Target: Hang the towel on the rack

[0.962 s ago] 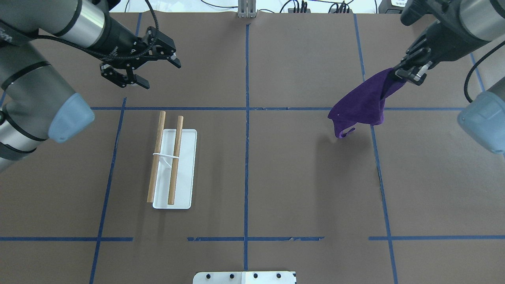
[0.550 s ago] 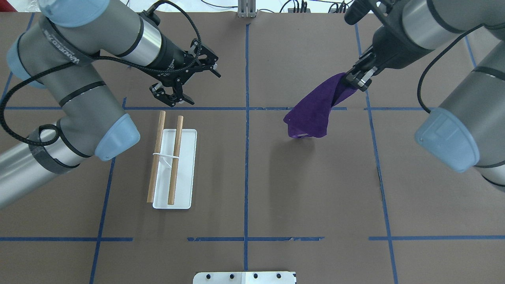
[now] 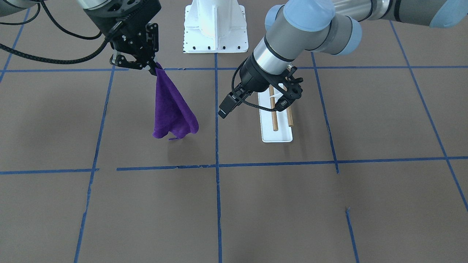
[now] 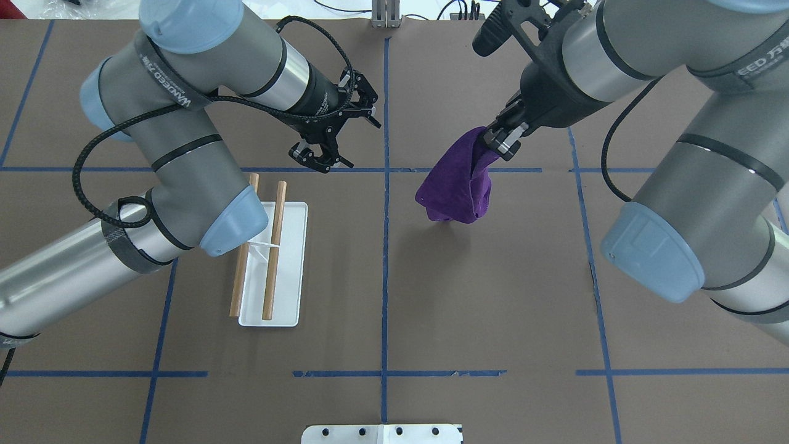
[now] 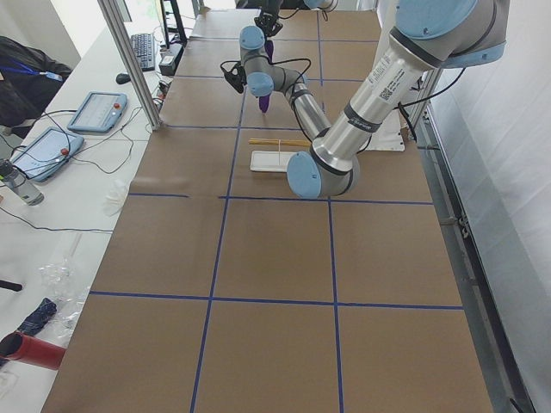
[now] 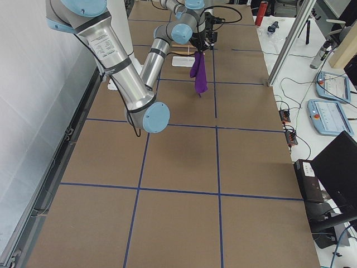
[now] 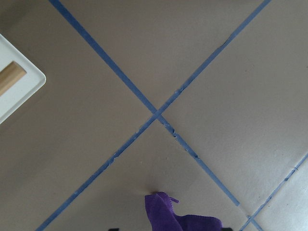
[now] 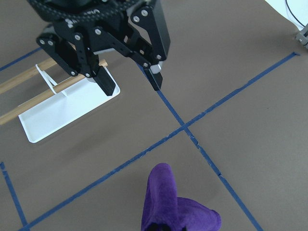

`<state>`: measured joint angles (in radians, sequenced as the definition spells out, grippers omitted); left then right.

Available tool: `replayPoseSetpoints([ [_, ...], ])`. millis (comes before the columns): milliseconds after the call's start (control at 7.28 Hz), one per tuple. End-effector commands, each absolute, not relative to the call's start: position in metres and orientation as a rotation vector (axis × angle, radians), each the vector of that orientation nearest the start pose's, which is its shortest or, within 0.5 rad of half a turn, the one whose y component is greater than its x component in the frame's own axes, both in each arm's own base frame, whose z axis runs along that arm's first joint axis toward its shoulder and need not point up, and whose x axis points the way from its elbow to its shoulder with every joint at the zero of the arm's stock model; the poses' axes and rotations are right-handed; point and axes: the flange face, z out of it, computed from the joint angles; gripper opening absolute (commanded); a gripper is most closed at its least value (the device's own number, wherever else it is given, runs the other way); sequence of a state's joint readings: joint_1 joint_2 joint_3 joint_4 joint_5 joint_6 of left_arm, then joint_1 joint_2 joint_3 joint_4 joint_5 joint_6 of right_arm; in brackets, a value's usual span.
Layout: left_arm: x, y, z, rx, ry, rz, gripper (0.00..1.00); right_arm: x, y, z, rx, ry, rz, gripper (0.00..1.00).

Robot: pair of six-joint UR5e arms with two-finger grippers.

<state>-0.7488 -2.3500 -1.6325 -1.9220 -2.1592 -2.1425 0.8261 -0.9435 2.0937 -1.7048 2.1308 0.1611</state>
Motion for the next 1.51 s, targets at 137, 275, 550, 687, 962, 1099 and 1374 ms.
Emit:
replayPoseSetpoints([
  [137,0.466,-0.502,0.099,-0.458,1.223,-0.769,0.77,-0.316,-0.437,0.082,0.715,-0.935,-0.801,0.0],
  [275,0.475,-0.494,0.099,-0.465,1.22,-0.748,0.77,-0.319,-0.436,0.081,0.718,-0.934,-0.803,0.0],
  [550,0.483,-0.484,0.094,-0.467,1.236,-0.715,0.73,-0.323,-0.434,0.082,0.714,-0.933,-0.809,0.0],
  [687,0.49,-0.475,0.095,-0.474,1.246,-0.692,0.67,-0.322,-0.433,0.08,0.719,-0.936,-0.809,0.0],
  [962,0.494,-0.47,0.094,-0.477,1.249,-0.679,0.64,-0.323,-0.434,0.08,0.734,-0.943,-0.813,0.0],
  [1099,0.494,-0.47,0.094,-0.478,1.253,-0.678,0.64,-0.323,-0.434,0.08,0.734,-0.943,-0.813,0.0],
  [1374,0.493,-0.469,0.092,-0.476,1.259,-0.675,0.64,-0.325,-0.431,0.079,0.734,-0.949,-0.818,0.0],
])
